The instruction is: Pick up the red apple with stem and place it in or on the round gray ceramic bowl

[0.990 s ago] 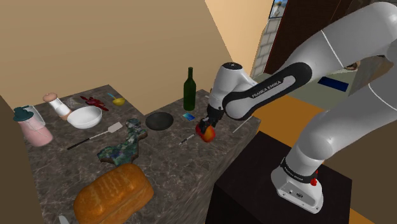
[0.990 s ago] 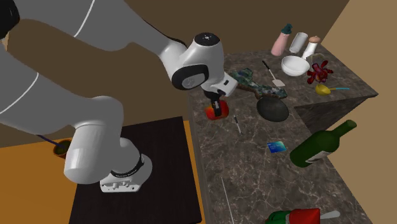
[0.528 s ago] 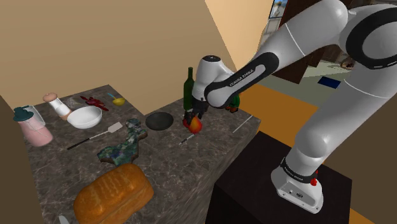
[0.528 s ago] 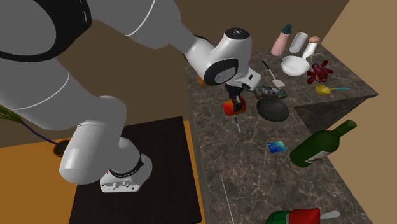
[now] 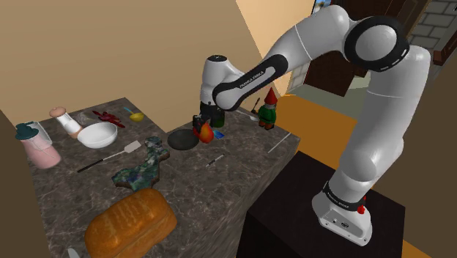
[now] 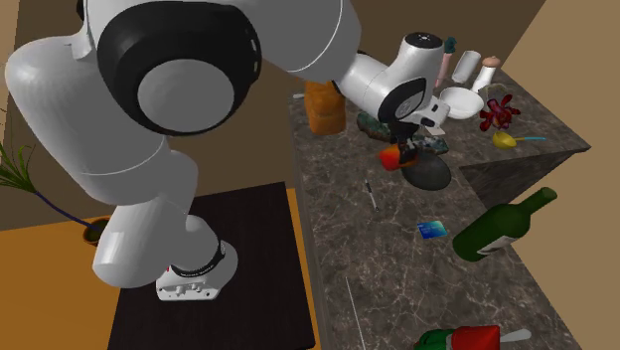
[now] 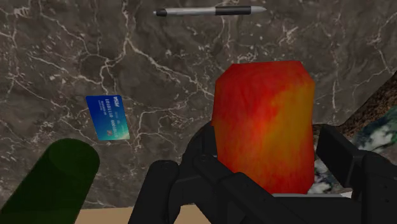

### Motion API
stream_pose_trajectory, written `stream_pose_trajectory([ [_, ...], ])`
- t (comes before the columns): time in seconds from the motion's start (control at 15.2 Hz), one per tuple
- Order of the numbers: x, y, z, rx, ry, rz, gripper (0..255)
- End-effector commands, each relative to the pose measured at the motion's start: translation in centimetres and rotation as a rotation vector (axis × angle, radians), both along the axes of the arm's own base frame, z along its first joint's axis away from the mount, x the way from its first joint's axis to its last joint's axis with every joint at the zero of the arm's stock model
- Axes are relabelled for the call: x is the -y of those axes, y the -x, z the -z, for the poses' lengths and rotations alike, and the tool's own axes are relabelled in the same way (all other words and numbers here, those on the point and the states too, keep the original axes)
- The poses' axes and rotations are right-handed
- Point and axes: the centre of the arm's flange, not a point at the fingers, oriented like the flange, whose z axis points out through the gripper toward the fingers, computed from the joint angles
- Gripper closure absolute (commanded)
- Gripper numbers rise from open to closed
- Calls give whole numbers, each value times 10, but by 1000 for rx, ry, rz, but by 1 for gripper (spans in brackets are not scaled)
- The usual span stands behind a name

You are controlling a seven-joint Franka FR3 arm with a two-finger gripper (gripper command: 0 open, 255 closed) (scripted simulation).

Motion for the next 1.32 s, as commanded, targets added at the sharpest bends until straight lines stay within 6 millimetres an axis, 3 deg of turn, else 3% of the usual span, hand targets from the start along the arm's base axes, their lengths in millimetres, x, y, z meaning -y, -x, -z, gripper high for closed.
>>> stream_pose_trajectory([
  [0.0, -4, -27, 0, 0, 1, 0, 255],
  [0.53, -15, -134, -5, 0, 1, 0, 255],
  [1.25, -15, -134, 54, 0, 1, 0, 255],
])
